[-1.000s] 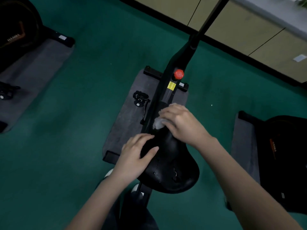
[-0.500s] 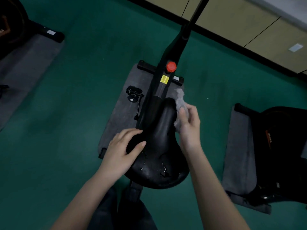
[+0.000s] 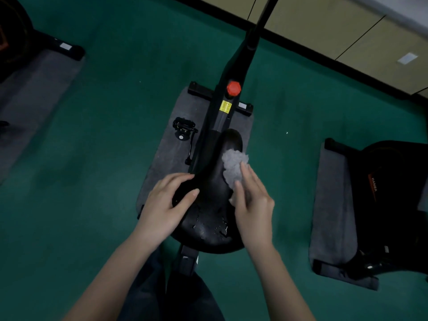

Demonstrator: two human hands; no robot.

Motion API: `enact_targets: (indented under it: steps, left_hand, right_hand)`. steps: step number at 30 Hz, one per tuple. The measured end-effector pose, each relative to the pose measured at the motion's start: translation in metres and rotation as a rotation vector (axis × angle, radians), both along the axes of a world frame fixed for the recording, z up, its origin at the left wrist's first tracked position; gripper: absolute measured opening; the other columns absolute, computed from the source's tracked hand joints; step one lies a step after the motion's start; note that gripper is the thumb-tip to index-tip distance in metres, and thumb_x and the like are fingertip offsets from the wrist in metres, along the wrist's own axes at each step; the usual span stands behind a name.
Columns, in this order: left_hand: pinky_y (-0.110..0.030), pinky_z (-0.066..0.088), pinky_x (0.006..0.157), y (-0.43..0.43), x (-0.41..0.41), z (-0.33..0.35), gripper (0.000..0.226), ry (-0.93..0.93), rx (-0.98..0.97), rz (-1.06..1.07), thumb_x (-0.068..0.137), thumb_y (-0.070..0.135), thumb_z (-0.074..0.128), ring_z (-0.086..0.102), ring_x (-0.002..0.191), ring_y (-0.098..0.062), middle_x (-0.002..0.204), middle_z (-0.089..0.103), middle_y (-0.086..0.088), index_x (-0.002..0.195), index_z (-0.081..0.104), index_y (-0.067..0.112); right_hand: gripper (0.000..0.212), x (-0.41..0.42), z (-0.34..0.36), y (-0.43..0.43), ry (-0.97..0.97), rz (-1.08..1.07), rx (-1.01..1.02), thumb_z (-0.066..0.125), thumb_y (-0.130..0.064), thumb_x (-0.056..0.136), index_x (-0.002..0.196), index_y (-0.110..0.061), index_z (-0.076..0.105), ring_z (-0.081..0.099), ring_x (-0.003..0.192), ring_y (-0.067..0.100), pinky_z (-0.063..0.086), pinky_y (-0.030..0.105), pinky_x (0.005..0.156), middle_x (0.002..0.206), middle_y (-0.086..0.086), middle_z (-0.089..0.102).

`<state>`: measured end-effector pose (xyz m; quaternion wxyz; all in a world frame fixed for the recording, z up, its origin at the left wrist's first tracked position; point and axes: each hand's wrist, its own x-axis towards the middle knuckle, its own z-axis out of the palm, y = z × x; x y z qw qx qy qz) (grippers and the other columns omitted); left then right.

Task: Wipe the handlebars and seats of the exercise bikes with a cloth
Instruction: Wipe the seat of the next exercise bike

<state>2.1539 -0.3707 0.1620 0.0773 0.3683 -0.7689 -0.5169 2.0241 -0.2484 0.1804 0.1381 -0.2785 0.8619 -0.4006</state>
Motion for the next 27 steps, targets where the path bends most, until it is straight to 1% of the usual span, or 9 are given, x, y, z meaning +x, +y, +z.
enact_targets:
  steps: [2,5,8,10,14,17,20,23,27]
  left_hand:
    - [-0.037,0.032,0.109,0.000,0.000,-0.001,0.044,0.000,-0.001,0.005,0.087,0.056,0.047,0.044,0.123,-0.003,0.125,0.051,0.020,0.122,0.057,0.033]
    - [-0.036,0.031,0.110,0.000,0.000,0.000,0.049,-0.011,0.001,0.011,0.082,0.058,0.045,0.044,0.123,-0.002,0.125,0.051,0.020,0.122,0.057,0.033]
    - [-0.028,0.031,0.105,0.000,0.000,-0.002,0.044,-0.023,0.003,0.018,0.084,0.054,0.048,0.043,0.122,-0.002,0.124,0.050,0.022,0.122,0.057,0.034]
    - [-0.024,0.030,0.102,0.001,0.000,-0.003,0.036,-0.024,-0.005,0.027,0.087,0.046,0.053,0.043,0.121,-0.001,0.123,0.051,0.023,0.121,0.058,0.034]
    - [-0.026,0.033,0.103,0.001,-0.001,-0.004,0.031,0.003,0.028,0.054,0.088,0.040,0.057,0.045,0.120,-0.002,0.121,0.053,0.021,0.119,0.060,0.033]
    - [-0.030,0.036,0.105,0.002,-0.001,-0.003,0.029,0.028,0.046,0.066,0.088,0.037,0.058,0.047,0.120,-0.003,0.121,0.055,0.018,0.117,0.061,0.032]
    - [-0.030,0.037,0.104,0.003,-0.002,-0.004,0.027,0.046,0.052,0.076,0.089,0.033,0.060,0.049,0.118,-0.004,0.119,0.056,0.017,0.116,0.062,0.030]
    - [-0.031,0.037,0.106,0.002,-0.002,-0.005,0.026,0.059,0.041,0.079,0.089,0.031,0.061,0.051,0.117,-0.005,0.118,0.057,0.014,0.114,0.063,0.030]
    - [-0.038,0.037,0.108,0.002,-0.001,-0.006,0.027,0.070,0.055,0.083,0.088,0.034,0.060,0.051,0.117,-0.004,0.118,0.058,0.014,0.114,0.063,0.030]
  right_hand:
    - [0.041,-0.013,-0.003,-0.014,-0.070,-0.060,-0.016,0.048,-0.016,0.099,0.140,-0.012,0.046,0.051,0.127,0.016,0.044,0.026,0.104,0.138,-0.005,0.050]
    - [0.040,-0.039,-0.004,-0.036,-0.236,-0.092,-0.075,0.044,-0.019,0.100,0.140,-0.020,0.047,0.053,0.114,-0.010,0.035,0.003,0.095,0.124,-0.023,0.054]
    - [0.033,-0.057,-0.009,-0.038,-0.406,-0.071,-0.053,0.041,-0.020,0.102,0.132,-0.017,0.054,0.057,0.116,0.010,0.041,0.034,0.107,0.121,-0.006,0.064]
    - [0.030,-0.055,-0.009,-0.023,-0.430,-0.034,-0.005,0.043,-0.020,0.101,0.127,-0.014,0.057,0.058,0.117,0.021,0.041,0.042,0.106,0.120,0.002,0.065]
    - [0.033,-0.028,-0.004,0.019,-0.190,0.080,0.112,0.053,-0.023,0.097,0.128,-0.016,0.058,0.053,0.109,0.002,0.031,-0.004,0.090,0.115,-0.010,0.061]
    - [0.034,-0.020,-0.005,0.037,-0.124,0.120,0.086,0.054,-0.022,0.096,0.130,-0.017,0.058,0.054,0.108,0.001,0.036,0.004,0.094,0.117,-0.012,0.060]
    - [0.025,-0.039,-0.014,0.043,-0.352,0.092,0.051,0.052,-0.019,0.097,0.119,-0.020,0.064,0.063,0.104,0.009,0.046,0.018,0.092,0.107,-0.008,0.069]
    - [0.022,-0.058,-0.028,0.041,-0.790,0.009,-0.063,0.050,-0.014,0.098,0.106,-0.017,0.069,0.068,0.095,0.019,0.053,0.035,0.087,0.102,0.006,0.073]
    - [0.023,-0.049,-0.040,0.052,-1.035,-0.118,-0.270,0.050,-0.011,0.096,0.105,-0.015,0.071,0.070,0.091,0.016,0.055,0.022,0.071,0.102,0.006,0.073]
